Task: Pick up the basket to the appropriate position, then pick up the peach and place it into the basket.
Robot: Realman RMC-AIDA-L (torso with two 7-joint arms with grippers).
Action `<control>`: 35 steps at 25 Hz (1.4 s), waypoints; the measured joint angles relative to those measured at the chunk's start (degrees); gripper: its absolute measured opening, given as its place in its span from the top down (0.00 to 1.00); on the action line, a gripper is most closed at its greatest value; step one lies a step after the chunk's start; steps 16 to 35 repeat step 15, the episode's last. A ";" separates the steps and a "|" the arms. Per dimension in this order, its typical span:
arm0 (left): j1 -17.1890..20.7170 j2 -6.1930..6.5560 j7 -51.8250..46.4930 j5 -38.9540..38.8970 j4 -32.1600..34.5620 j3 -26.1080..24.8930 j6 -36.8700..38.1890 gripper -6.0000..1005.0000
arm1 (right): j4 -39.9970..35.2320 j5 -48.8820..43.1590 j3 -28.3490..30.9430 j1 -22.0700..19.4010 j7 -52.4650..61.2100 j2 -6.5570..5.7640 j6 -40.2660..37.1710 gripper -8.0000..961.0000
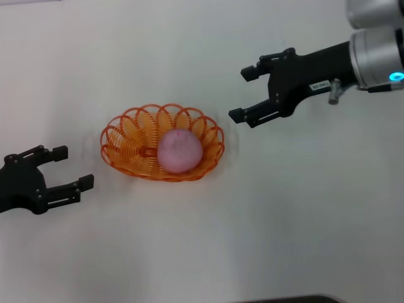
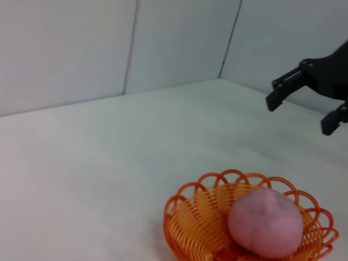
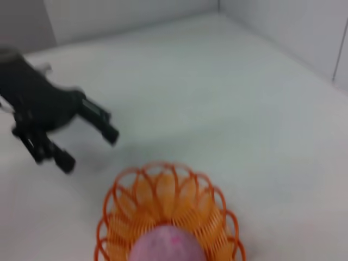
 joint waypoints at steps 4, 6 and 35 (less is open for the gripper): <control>-0.01 0.04 0.02 0.00 -0.44 -0.20 -0.01 0.15 | 2.26 4.03 0.85 -2.72 -5.14 -0.03 0.33 0.02; -0.02 0.08 0.03 0.00 -0.66 -0.20 -0.02 0.15 | 4.25 5.10 1.87 -3.83 -7.95 -0.04 0.33 0.02; -0.02 0.12 -0.01 0.35 -0.77 -0.20 0.16 0.15 | 18.79 11.68 8.63 -7.89 -29.07 -0.08 -0.20 0.02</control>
